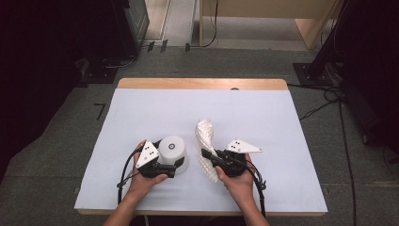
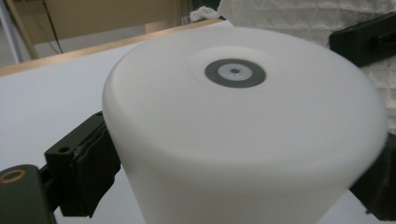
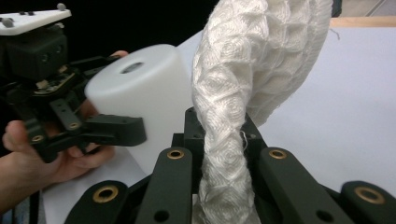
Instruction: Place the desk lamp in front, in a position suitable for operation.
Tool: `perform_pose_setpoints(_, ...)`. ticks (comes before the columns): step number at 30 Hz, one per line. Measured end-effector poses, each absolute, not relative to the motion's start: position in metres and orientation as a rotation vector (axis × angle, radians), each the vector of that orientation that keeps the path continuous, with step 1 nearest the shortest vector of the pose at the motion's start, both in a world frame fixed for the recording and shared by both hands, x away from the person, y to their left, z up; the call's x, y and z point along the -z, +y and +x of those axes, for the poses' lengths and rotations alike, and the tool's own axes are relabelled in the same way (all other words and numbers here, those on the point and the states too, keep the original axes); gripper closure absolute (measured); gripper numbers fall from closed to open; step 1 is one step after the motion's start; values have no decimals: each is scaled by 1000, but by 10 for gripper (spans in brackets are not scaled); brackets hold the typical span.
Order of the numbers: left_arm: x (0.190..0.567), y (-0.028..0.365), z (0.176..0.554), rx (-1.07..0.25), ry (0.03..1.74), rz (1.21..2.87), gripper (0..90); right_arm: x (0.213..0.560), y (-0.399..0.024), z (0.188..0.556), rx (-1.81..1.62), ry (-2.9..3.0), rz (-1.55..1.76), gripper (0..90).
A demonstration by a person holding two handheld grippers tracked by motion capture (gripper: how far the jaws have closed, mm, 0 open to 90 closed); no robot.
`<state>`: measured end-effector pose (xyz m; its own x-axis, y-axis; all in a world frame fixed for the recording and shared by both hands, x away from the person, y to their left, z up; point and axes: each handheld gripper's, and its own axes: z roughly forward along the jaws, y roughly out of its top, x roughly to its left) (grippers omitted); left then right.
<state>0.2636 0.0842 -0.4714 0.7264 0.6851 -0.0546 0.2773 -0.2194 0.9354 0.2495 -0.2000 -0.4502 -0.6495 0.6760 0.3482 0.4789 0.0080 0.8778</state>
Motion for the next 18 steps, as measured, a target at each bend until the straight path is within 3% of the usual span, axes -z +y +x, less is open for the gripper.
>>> perform_pose_setpoints(8, 474, 62, 241, -648, 962, 1784, 12, 456, -202, 252, -1679, 2110, 1243, 804)
perform_pose_setpoints(11, 472, 56, 237, -685, 949, 1785, 81, 458, -202, 252, -1673, 2118, 1241, 804)
perform_pose_setpoints(18, 467, 75, 254, -523, 863, 1771, 86, 460, -195, 251, -1669, 2146, 1226, 804)
